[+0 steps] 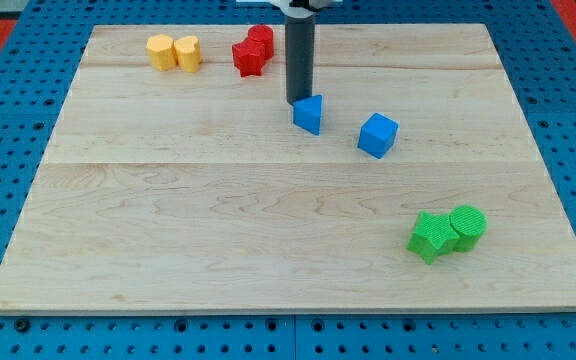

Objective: Move the blue triangle below the red star

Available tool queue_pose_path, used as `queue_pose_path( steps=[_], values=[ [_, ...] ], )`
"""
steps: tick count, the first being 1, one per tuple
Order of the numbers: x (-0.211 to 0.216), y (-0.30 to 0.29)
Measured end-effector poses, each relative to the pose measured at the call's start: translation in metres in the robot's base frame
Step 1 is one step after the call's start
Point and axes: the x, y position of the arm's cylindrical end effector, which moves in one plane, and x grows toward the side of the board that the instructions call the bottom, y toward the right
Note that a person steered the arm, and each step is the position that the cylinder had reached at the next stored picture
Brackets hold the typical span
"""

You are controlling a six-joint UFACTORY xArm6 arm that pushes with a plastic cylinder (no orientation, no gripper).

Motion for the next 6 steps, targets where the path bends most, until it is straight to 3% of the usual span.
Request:
queue_pose_path(
  steps=[2,3,5,6],
  values=[
    [0.011,0.074],
    [0.034,0.04],
    [0.035,-0.068],
    [0.02,-0.031]
  ],
)
